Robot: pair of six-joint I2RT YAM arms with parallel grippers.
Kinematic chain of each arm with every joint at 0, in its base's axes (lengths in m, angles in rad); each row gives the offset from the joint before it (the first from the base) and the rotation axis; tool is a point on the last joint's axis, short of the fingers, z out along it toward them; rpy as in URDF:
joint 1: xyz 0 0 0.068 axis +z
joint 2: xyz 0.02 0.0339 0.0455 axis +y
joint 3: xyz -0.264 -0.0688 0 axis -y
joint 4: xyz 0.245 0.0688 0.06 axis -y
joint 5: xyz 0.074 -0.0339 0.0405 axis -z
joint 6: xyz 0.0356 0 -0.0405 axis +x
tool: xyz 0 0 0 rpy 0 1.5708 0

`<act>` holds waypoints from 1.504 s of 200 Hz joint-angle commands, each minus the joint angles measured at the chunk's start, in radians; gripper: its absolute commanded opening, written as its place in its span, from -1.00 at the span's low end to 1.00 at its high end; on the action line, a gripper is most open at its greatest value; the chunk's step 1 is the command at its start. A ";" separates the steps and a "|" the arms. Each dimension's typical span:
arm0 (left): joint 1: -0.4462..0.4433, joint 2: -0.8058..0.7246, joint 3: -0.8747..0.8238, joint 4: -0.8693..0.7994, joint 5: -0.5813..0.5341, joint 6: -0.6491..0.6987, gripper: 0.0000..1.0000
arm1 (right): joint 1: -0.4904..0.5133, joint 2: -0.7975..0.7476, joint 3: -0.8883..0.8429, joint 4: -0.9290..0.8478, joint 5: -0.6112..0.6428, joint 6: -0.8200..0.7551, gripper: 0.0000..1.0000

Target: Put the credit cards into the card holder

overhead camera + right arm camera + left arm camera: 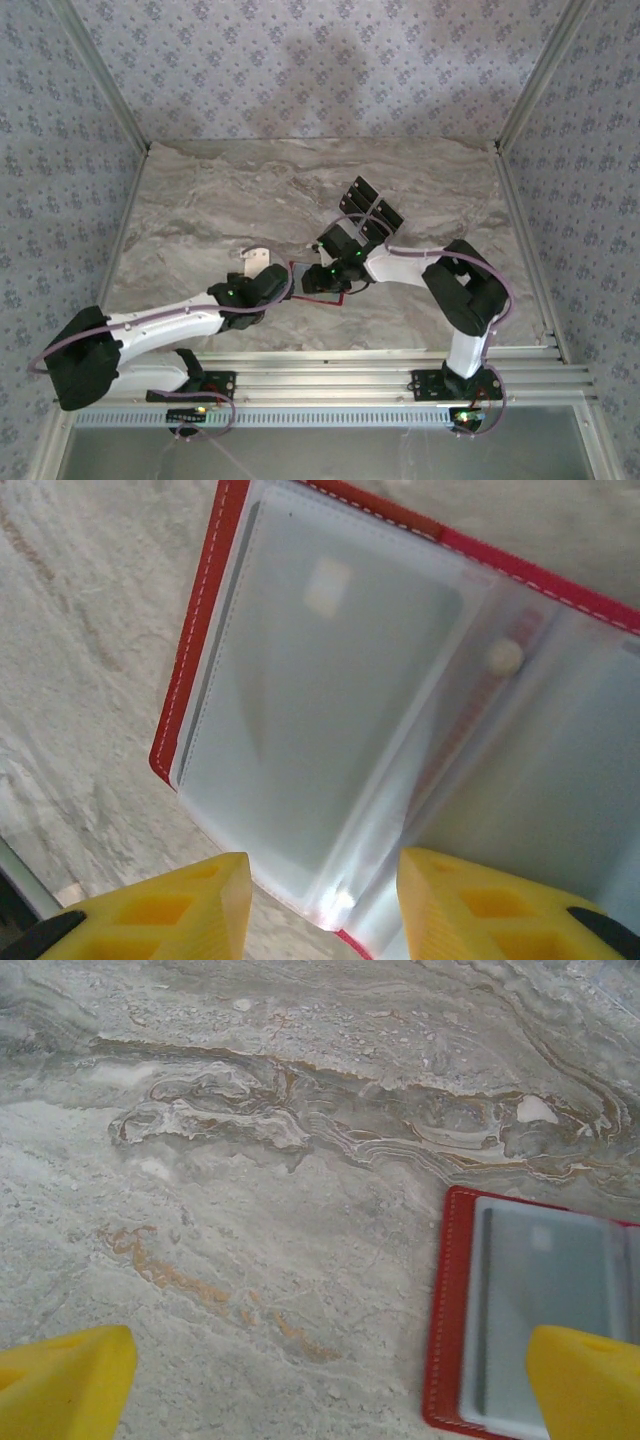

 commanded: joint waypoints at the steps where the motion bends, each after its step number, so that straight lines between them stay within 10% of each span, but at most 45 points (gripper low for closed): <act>1: 0.004 0.013 0.031 0.011 0.009 0.020 1.00 | -0.033 -0.035 -0.002 -0.093 0.009 -0.060 -0.08; 56: 0.008 0.053 0.052 0.014 0.033 0.040 0.99 | -0.134 -0.169 0.175 -0.217 -0.068 -0.177 -0.08; 162: 0.032 0.110 0.080 0.007 0.082 0.052 0.99 | -0.271 -0.070 0.441 -0.584 0.564 -0.467 -0.21; 301: 0.033 0.138 0.090 0.010 0.085 0.048 0.99 | -0.258 0.101 0.479 -0.611 0.643 -0.517 -0.34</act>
